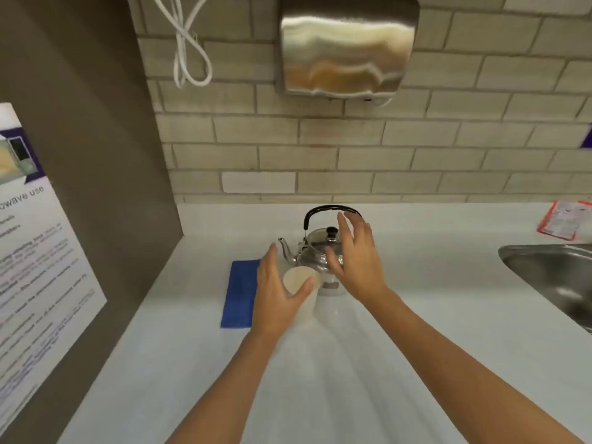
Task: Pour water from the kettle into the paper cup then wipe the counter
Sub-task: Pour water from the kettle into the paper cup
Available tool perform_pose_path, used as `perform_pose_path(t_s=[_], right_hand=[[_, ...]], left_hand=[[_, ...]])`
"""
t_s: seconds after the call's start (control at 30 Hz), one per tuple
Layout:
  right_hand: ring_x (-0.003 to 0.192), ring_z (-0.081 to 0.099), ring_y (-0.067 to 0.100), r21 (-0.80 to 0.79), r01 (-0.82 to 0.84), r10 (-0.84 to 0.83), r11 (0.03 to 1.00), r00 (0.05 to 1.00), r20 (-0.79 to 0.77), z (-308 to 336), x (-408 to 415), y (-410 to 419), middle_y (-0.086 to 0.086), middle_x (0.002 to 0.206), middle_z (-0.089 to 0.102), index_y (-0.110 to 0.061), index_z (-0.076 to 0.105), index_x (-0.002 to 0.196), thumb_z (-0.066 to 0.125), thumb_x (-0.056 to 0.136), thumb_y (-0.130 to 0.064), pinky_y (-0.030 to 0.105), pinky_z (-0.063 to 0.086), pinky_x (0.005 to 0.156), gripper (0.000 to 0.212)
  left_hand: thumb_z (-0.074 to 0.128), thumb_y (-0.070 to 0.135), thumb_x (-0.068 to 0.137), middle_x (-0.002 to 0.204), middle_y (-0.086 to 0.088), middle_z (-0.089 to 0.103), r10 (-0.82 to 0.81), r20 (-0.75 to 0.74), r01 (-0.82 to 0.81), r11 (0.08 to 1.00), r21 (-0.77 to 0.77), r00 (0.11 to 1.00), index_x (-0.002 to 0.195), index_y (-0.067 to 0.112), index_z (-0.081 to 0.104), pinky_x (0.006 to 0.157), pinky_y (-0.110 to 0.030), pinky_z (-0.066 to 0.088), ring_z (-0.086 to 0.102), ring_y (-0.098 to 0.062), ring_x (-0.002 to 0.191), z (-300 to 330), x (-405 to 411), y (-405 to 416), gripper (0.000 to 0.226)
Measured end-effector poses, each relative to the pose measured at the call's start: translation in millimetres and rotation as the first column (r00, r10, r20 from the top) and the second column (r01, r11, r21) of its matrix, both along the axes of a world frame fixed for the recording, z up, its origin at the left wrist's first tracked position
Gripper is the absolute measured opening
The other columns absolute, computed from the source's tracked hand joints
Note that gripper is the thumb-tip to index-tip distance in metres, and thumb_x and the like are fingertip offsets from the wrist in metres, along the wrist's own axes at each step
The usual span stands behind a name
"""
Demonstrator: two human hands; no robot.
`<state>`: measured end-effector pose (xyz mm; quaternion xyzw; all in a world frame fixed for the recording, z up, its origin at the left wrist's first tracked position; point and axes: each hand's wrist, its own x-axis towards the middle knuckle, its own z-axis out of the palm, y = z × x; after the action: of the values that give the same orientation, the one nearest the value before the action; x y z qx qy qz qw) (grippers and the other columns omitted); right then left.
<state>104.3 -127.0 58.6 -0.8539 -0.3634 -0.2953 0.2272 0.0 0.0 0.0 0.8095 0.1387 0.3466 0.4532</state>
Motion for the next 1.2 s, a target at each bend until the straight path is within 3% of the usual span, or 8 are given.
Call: perform_pose_path(t_s=[0.13,0.23,0.33,0.43,0.6,0.73,0.93,1.2], right_hand=[[0.132,0.034,0.038,-0.083,-0.046,0.036,0.995,0.993,-0.11,9,28,3,0.021,0.144,0.037,-0.003,0.031,0.144,0.058,0.089,-0.027,0.045,0.038,0.107,0.066],[0.131,0.033,0.034,-0.156,-0.083,0.061,0.984,0.988,-0.141,22,57,15,0.017,0.145,0.035,-0.007,0.029,0.145,0.054,0.092,-0.033,0.041,0.034,0.109,0.064],[0.127,0.039,0.034,-0.299,-0.132,0.1,0.945,0.987,-0.122,33,80,24,0.017,0.14,0.039,-0.007,0.034,0.142,0.051,0.094,-0.037,0.041,0.034,0.107,0.059],[0.124,0.042,0.033,-0.384,-0.183,0.117,0.905,0.975,-0.189,40,98,31,0.015,0.134,0.044,-0.009,0.042,0.138,0.049,0.094,-0.039,0.044,0.04,0.1,0.053],[0.102,0.055,0.031,-0.328,-0.29,0.175,0.899,0.925,-0.337,49,122,39,0.015,0.109,0.06,-0.008,0.062,0.113,0.054,0.092,-0.037,0.035,0.042,0.078,0.037],[0.08,0.052,0.023,-0.299,-0.331,0.193,0.895,0.892,-0.409,53,131,44,0.014,0.092,0.065,-0.004,0.064,0.099,0.058,0.089,-0.04,0.03,0.036,0.067,0.038],[0.082,0.055,0.03,-0.38,-0.298,0.185,0.875,0.933,-0.307,45,135,47,0.017,0.09,0.064,-0.004,0.057,0.099,0.051,0.091,-0.046,0.032,0.036,0.064,0.043],[0.084,0.061,0.034,-0.43,-0.244,0.205,0.87,0.969,-0.134,42,139,36,0.017,0.088,0.068,-0.002,0.057,0.101,0.049,0.093,-0.045,0.034,0.04,0.063,0.044]], left_hand=[[0.081,0.036,0.064,0.143,0.002,0.036,-0.017,-0.064,0.001,0.973,-0.232,0.998,0.146,0.028,0.012,0.105,-0.026,0.028,0.032,-0.012,0.134,-27,-9,-14,0.108],[0.083,0.032,0.063,0.135,0.003,0.043,-0.016,-0.089,-0.014,0.945,-0.327,0.996,0.144,0.036,0.009,0.099,-0.024,0.031,0.039,-0.01,0.127,-38,-6,-18,0.11],[0.083,0.03,0.063,0.131,0.0,0.048,-0.003,-0.115,-0.038,0.934,-0.355,0.993,0.144,0.037,0.009,0.096,-0.027,0.036,0.046,-0.014,0.122,-42,0,-20,0.11],[0.083,0.032,0.062,0.128,0.009,0.049,-0.022,-0.15,-0.032,0.937,-0.347,0.988,0.143,0.04,0.007,0.097,-0.029,0.04,0.047,-0.013,0.121,-43,4,-21,0.112],[0.083,0.034,0.061,0.138,0.013,0.037,0.005,-0.166,-0.06,0.944,-0.323,0.986,0.143,0.038,0.007,0.102,-0.031,0.038,0.041,-0.01,0.124,-45,10,-25,0.112],[0.079,0.027,0.068,0.139,0.011,0.036,0.039,-0.155,-0.083,0.954,-0.288,0.987,0.144,0.031,0.012,0.1,-0.027,0.037,0.039,-0.009,0.123,-48,13,-27,0.101],[0.076,0.026,0.072,0.118,0.015,0.048,0.083,-0.187,-0.131,0.956,-0.262,0.979,0.134,0.027,0.032,0.092,-0.024,0.041,0.049,-0.01,0.113,-51,14,-27,0.076],[0.075,0.028,0.073,0.119,0.013,0.049,0.099,-0.188,-0.146,0.957,-0.252,0.977,0.134,0.025,0.035,0.093,-0.024,0.042,0.049,-0.008,0.111,-55,15,-27,0.073]])
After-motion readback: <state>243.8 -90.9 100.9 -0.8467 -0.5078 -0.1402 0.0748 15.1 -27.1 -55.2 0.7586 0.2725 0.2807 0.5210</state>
